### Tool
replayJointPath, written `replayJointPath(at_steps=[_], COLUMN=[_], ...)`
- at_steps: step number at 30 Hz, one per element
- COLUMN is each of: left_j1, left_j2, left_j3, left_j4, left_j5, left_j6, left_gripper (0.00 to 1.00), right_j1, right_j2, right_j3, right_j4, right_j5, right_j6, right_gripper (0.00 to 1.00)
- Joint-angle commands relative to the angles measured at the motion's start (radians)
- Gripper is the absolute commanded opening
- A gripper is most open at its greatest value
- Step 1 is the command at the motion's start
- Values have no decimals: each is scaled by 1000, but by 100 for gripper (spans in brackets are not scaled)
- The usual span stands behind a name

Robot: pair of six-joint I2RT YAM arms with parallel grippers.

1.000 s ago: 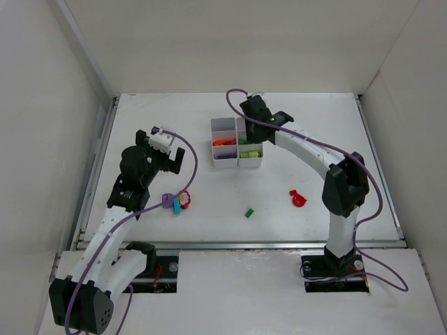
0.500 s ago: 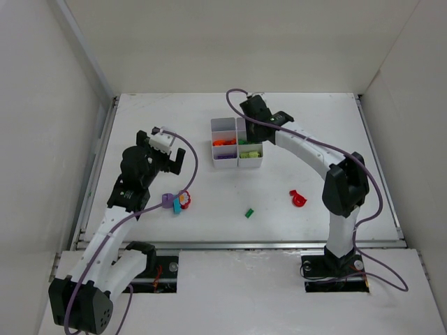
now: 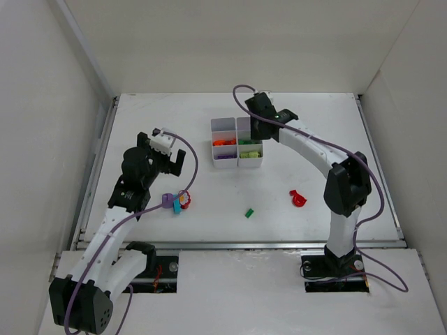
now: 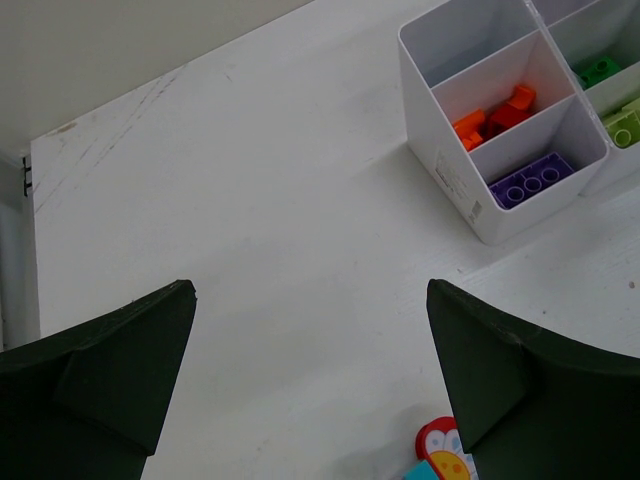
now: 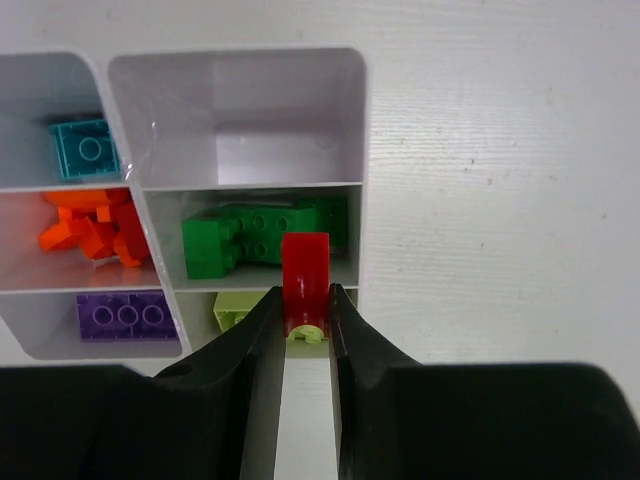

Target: Sort the legos into containers by color

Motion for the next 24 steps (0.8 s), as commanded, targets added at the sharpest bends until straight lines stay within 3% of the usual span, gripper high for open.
replayJointPath(at_steps=[1,5,9,15,24], left_j1=[-6,-6,-6,-6,-6], left_j2=[-10,0,-10,-31,-40], left_j3=[-7,-7,-18,-41,-59], left_j4=[20,39,39,48,57], left_j5=[-1,-1,-10,-20,-49], left_j6=[-16,-25,-25,-25,-25], left_gripper=[100,100,100,100,100], right_j1=[-43,-55,-55,-78,-109], right_j2=[-101,-233,-268,-95,-38], right_j3=[28,-196,-296,-83,-101], right_j4=[-19,180,338,230,353], right_j5=[14,-72,-95,-184,-255], right_j6=[150,492,629,619,662], right_gripper=[0,0,0,0,0])
